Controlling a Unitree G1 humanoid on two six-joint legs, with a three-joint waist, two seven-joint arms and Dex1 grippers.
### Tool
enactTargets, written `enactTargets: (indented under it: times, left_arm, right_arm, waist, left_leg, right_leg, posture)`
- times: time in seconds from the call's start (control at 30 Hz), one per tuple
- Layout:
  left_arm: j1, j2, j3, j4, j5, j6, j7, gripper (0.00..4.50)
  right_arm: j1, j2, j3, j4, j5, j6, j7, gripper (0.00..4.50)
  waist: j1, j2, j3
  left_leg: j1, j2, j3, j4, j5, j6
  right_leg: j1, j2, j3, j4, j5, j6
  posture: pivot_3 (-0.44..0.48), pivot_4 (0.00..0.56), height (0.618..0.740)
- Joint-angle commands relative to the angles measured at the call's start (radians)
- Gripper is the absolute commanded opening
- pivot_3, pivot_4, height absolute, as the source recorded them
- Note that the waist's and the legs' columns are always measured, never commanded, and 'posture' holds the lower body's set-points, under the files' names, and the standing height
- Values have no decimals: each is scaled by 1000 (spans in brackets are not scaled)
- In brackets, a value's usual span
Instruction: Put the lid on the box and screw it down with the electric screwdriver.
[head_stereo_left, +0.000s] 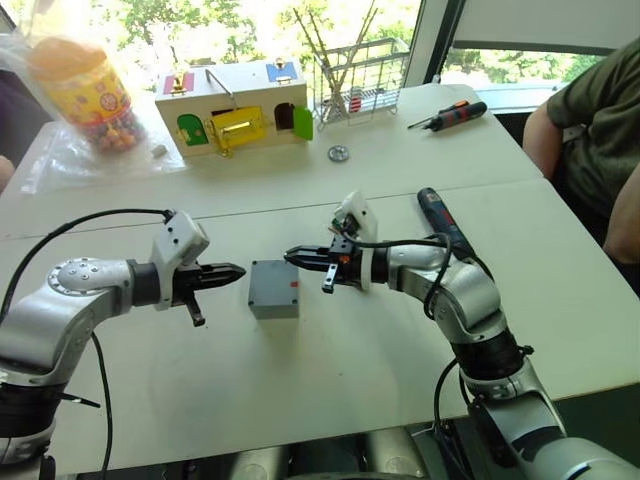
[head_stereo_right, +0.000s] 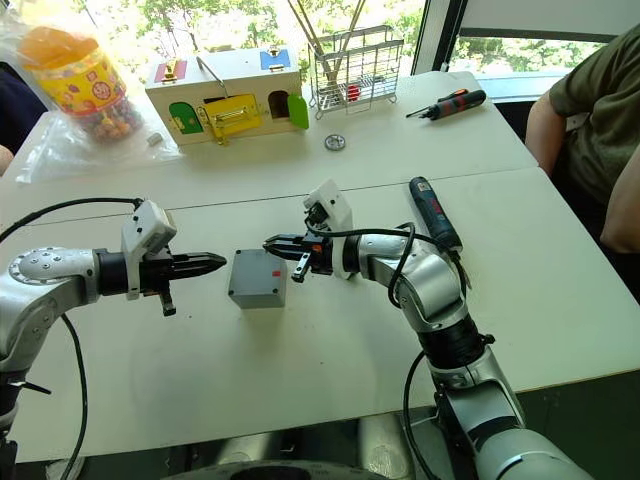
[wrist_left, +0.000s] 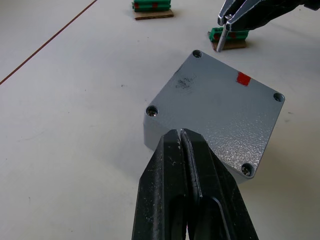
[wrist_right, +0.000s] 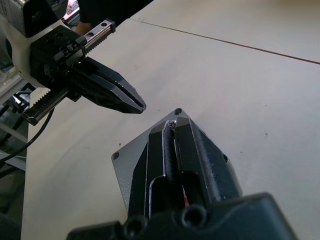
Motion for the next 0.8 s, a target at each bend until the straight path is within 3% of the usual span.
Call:
enactTargets:
  times: [0.03, 0.8]
  left_arm:
    - [-16, -4, 1, -31, -11, -5, 8, 0]
    - [-51, -9, -33, -23, -6, -12, 23, 0]
  right_arm:
    - [-24, 7, 8, -1, -5, -34, -6, 73]
    - [-17, -4, 16, 87, -35, -96, -9, 73]
  waist:
    - [-1, 0, 0]
    - [-5, 0, 0]
  left_leg:
    - [0, 0, 0, 0, 0, 0]
    - [0, 0, 0, -1, 0, 0]
  right_leg:
    - [0, 0, 0, 0, 0, 0]
    - [0, 0, 0, 0, 0, 0]
  posture:
    - [0, 150, 740]
    - [0, 150, 740]
